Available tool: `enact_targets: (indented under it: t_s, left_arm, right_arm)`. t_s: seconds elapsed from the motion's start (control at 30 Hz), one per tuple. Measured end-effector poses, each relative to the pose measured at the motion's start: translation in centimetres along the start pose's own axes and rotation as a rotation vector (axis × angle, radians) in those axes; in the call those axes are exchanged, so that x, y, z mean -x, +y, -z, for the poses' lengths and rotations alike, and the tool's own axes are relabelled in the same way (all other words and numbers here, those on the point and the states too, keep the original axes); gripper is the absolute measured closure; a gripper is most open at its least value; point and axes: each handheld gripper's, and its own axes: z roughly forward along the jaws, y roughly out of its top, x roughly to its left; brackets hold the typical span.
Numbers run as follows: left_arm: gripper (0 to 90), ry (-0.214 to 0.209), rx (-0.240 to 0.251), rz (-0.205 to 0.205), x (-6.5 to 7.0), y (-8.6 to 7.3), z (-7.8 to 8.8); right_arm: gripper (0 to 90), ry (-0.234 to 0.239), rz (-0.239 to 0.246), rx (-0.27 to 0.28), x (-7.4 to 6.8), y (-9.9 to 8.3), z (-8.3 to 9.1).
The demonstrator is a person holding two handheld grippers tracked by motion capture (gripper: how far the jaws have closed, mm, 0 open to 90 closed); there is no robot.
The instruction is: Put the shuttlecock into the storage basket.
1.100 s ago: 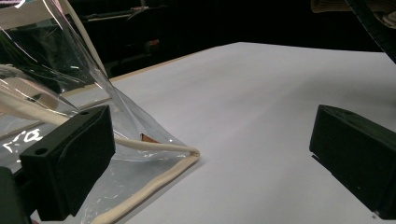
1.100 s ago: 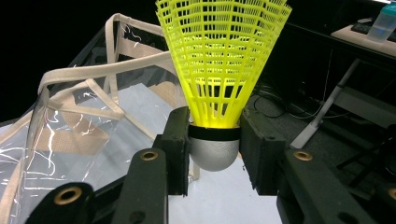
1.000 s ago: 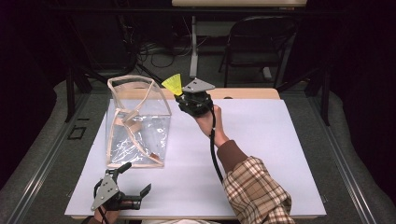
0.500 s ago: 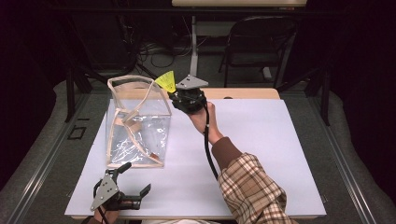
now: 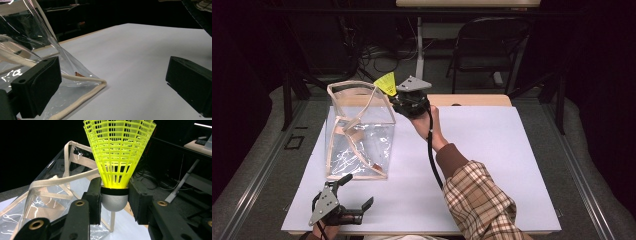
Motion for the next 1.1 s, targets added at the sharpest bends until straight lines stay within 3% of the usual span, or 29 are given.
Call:
enact_targets:
  t_s: [1.1]
  left_arm:
    - [0.2, -0.002, 0.005, 0.003, 0.0, 0.0, 0.1]
  right_arm:
    - [64.5, 0.041, 0.012, 0.008, -1.5, 2.5, -2.6]
